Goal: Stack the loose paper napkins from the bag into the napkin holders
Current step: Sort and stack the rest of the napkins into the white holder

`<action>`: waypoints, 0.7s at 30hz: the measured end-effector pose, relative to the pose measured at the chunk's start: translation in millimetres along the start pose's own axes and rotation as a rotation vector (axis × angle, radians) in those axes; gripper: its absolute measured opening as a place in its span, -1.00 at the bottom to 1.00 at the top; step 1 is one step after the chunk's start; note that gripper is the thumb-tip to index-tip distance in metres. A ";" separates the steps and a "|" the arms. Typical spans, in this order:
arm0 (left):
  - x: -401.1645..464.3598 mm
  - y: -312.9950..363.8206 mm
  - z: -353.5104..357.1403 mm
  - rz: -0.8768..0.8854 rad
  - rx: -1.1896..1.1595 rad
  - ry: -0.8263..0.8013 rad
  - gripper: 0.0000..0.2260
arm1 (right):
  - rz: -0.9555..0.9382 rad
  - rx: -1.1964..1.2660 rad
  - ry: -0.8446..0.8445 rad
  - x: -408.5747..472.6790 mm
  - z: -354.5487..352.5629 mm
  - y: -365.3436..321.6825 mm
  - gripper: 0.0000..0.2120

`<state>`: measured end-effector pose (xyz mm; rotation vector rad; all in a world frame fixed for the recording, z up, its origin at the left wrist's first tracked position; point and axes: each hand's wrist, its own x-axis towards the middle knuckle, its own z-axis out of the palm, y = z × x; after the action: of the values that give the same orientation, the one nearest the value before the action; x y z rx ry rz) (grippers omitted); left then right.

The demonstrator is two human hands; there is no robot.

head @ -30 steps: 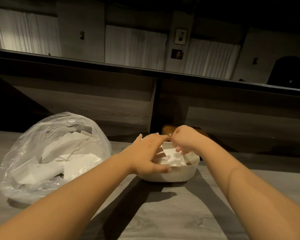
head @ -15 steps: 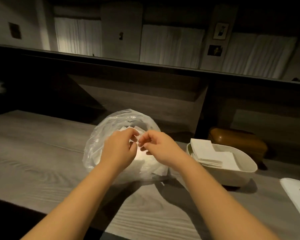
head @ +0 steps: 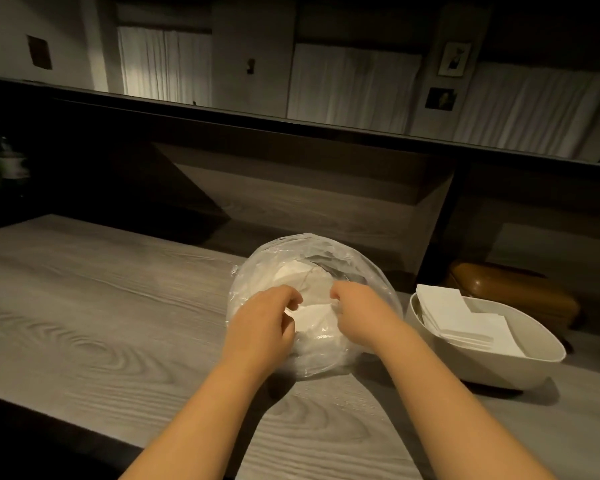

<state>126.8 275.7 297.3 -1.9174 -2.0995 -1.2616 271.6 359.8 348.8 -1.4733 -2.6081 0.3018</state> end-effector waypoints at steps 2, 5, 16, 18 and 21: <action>-0.6 0.6 0.5 -0.041 0.000 -0.072 -0.75 | -0.007 -0.097 -0.063 3.3 -2.6 0.2 -0.75; -1.1 -1.0 1.1 -0.078 0.059 -0.139 -0.77 | -0.013 -0.243 -0.136 8.2 -4.8 -0.1 -0.81; -3.5 -1.1 3.9 -0.073 0.154 -0.109 -0.68 | -0.149 -0.255 -0.290 8.3 -10.2 3.2 -0.94; -1.8 0.9 3.1 -0.111 -0.024 0.005 -0.80 | -0.121 -0.413 -0.248 7.0 -8.5 3.6 -0.93; 1.3 -1.0 1.1 -0.187 -0.245 0.263 -0.74 | -0.210 -0.290 -0.054 0.9 -4.0 -7.1 -0.96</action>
<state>126.2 277.5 296.7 -1.5488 -2.1082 -1.7742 266.1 357.5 354.4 -1.2626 -2.9176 -0.0634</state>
